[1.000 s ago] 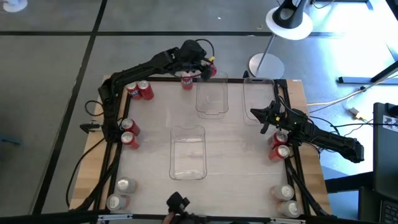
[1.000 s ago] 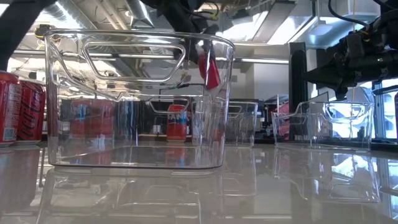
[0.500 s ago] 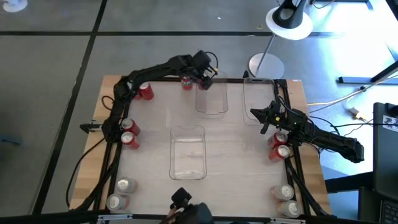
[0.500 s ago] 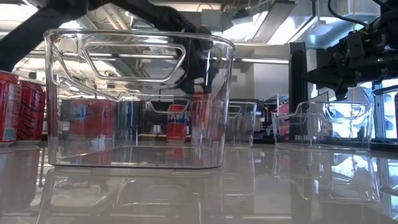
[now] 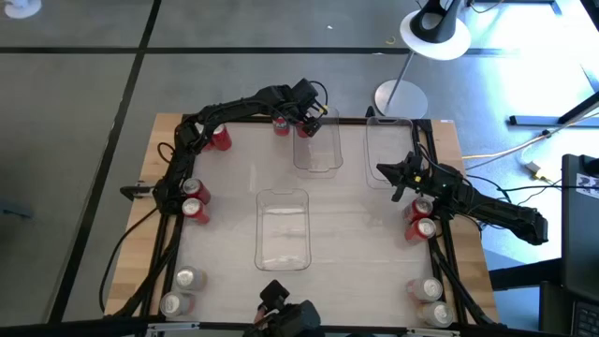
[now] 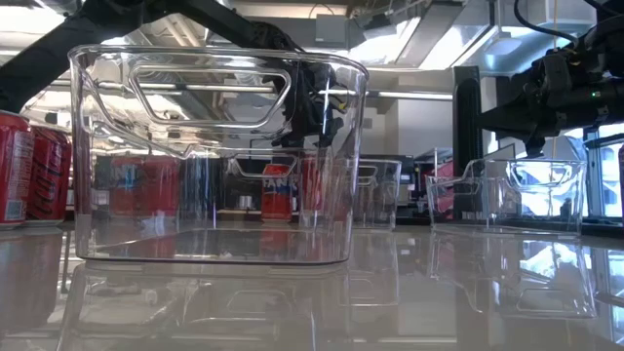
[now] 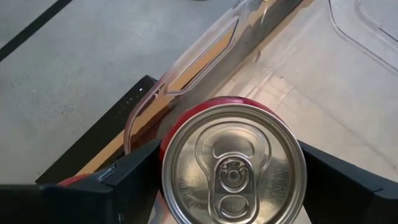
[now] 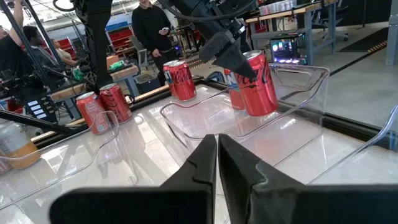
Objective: Sort soda cans
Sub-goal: Put the top right red-black soda can into the top left transparent bin
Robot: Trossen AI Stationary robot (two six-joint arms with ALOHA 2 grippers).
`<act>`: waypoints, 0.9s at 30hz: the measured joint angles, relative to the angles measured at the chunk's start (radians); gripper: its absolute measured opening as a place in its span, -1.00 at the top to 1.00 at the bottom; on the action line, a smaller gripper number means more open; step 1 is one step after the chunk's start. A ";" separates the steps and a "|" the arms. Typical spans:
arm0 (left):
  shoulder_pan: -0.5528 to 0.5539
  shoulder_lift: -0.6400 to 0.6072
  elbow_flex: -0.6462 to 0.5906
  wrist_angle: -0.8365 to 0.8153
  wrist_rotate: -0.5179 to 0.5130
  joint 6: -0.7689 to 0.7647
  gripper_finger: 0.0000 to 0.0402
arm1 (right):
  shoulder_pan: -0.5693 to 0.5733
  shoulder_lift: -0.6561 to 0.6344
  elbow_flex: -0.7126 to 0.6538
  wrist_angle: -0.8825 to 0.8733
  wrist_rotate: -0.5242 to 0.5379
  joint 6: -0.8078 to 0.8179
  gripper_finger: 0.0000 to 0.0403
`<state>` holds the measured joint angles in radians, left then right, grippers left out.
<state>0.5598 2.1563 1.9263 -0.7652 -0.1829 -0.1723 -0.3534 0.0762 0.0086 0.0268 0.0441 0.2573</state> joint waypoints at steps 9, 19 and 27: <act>-0.001 0.016 0.000 0.010 0.000 0.044 -0.53 | 0.000 0.000 0.000 0.000 0.000 0.000 0.91; -0.001 0.043 0.000 0.011 -0.018 0.025 -0.71 | 0.000 0.000 0.000 -0.002 -0.010 0.000 0.91; -0.004 0.025 -0.001 -0.007 -0.026 0.045 -0.81 | 0.000 0.000 0.000 -0.001 -0.010 0.000 0.91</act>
<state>0.5560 2.1818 1.9251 -0.7720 -0.2092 -0.1271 -0.3534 0.0765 0.0085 0.0254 0.0345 0.2573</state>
